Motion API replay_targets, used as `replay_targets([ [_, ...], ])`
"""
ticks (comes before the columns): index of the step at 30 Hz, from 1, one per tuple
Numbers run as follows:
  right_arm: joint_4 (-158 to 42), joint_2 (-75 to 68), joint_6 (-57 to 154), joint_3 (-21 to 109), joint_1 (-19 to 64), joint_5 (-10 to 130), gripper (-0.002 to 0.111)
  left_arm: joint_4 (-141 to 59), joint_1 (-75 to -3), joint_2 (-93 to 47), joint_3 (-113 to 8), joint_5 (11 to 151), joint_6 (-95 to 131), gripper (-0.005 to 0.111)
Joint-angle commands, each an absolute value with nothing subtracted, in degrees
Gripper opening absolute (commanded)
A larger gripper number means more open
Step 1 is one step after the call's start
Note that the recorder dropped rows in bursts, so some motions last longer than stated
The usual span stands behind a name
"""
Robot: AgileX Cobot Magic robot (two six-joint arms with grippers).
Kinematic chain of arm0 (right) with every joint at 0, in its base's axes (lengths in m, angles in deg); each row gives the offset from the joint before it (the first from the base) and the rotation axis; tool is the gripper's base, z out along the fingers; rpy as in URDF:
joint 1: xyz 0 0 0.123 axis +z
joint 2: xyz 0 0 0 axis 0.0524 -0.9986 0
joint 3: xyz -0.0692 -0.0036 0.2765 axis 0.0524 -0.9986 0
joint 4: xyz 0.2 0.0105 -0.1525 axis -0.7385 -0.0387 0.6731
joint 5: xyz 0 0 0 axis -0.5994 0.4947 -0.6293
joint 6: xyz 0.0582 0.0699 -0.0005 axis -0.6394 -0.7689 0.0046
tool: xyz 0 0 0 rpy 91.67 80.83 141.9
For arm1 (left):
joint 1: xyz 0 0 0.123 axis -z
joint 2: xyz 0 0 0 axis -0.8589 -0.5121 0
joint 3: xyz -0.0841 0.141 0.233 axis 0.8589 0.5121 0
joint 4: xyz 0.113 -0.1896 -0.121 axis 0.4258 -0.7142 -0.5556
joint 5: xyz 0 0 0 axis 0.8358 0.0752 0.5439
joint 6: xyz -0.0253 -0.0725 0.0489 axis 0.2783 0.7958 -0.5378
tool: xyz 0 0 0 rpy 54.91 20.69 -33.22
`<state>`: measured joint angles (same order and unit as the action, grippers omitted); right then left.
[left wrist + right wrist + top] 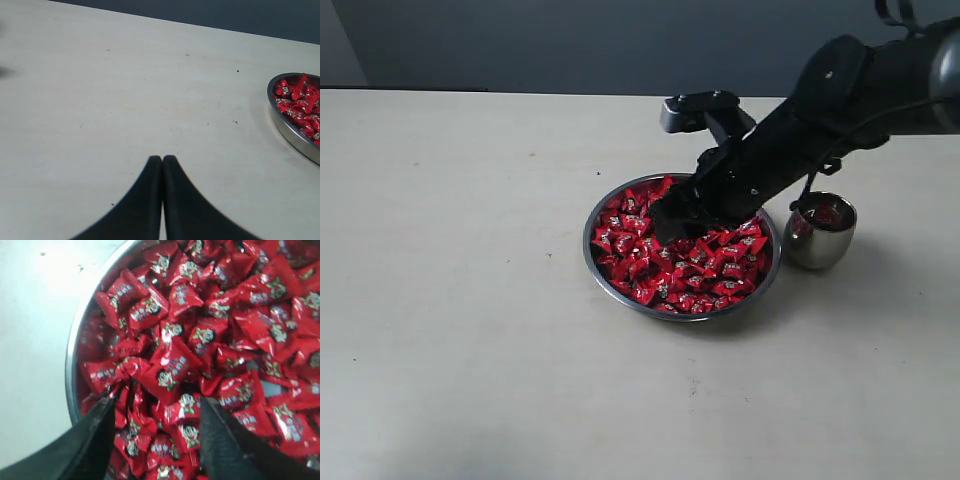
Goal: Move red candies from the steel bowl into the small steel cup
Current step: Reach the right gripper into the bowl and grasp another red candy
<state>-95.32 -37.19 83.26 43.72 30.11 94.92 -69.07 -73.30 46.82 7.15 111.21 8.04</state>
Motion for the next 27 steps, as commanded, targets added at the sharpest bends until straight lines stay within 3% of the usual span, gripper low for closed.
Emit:
replay_targets([
  [1,-95.5,-43.4,81.6,49.4,30.8,95.3,0.05,-69.1,-73.4,47.0,7.2,111.2,8.1,0.0],
  [4,-95.3,-48.3,80.4,52.1,30.8,96.4,0.048,-69.1,-73.4,47.0,7.2,111.1,8.1,0.0],
  [6,-94.4,-49.9,79.2,52.1,30.8,95.9,0.036,-69.1,-73.4,47.0,7.2,111.1,8.1,0.0],
  [7,-94.4,-50.2,79.0,52.2,30.8,96.1,0.02,-69.1,-73.4,47.0,7.2,111.1,8.1,0.0],
  [9,-94.5,-49.7,78.8,52.2,30.8,96.8,0.0,-69.1,-73.4,47.0,7.2,111.1,8.1,0.0],
  [27,-89.8,-37.3,78.0,52.2,30.8,99.4,0.0,-69.1,-73.4,47.0,7.2,110.8,8.1,0.0],
])
